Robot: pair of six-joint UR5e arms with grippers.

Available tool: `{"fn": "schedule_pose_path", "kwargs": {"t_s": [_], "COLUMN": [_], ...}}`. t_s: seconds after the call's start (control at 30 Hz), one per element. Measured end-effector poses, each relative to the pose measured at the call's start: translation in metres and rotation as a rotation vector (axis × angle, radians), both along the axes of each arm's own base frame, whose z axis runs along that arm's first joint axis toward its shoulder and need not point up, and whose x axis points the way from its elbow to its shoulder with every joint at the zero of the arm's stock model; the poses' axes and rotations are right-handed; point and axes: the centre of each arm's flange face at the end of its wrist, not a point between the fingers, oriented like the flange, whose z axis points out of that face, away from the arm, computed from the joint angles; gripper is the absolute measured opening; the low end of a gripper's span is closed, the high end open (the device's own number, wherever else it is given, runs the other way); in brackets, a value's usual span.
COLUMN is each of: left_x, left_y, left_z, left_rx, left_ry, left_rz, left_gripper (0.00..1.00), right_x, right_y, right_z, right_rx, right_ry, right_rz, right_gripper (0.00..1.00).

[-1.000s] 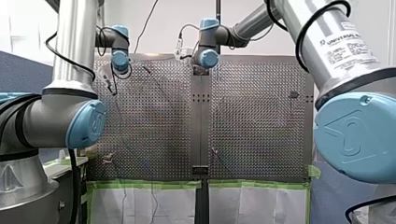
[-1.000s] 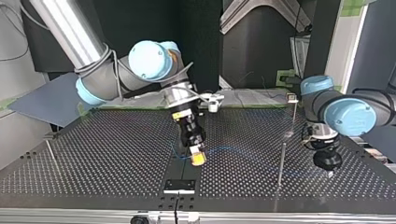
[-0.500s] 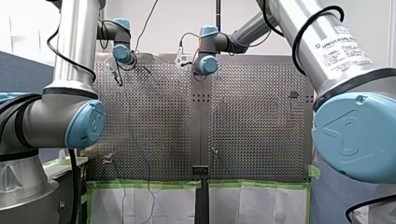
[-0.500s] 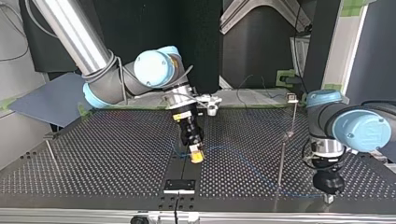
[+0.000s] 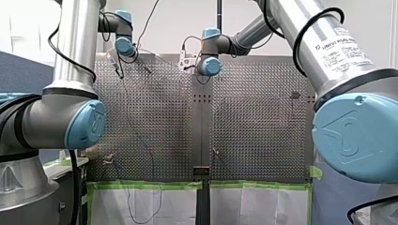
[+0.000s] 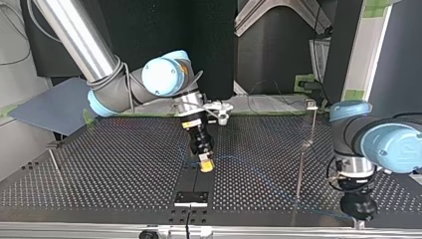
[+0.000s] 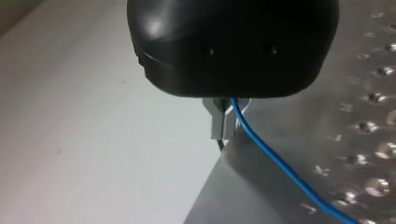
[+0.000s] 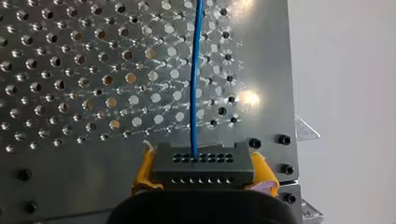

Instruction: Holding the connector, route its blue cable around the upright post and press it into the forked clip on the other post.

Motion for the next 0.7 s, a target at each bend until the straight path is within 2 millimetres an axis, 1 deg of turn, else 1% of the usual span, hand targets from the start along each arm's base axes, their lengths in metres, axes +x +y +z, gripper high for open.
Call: {"fn": "schedule_pose_path", "kwargs": {"t_s": [0.2, 0.37, 0.7], "left_x": [-0.009, -0.015, -0.017], "left_y": [-0.005, -0.009, -0.012], "left_z": [-0.012, -0.022, -0.051], "left_rx": [0.026, 0.039, 0.028], "left_ry": [0.064, 0.081, 0.081], "left_rz": [0.019, 0.021, 0.015], "left_gripper": [0.00, 0.00, 0.00], "right_x": [-0.001, -0.001, -0.001], "right_y": [-0.001, -0.001, -0.001], "right_z": [-0.001, -0.002, -0.006], "right_rx": [0.004, 0.005, 0.017], "right_ry": [0.005, 0.005, 0.017], "right_rz": [-0.002, -0.002, -0.002], "right_gripper": [0.00, 0.00, 0.00]}}
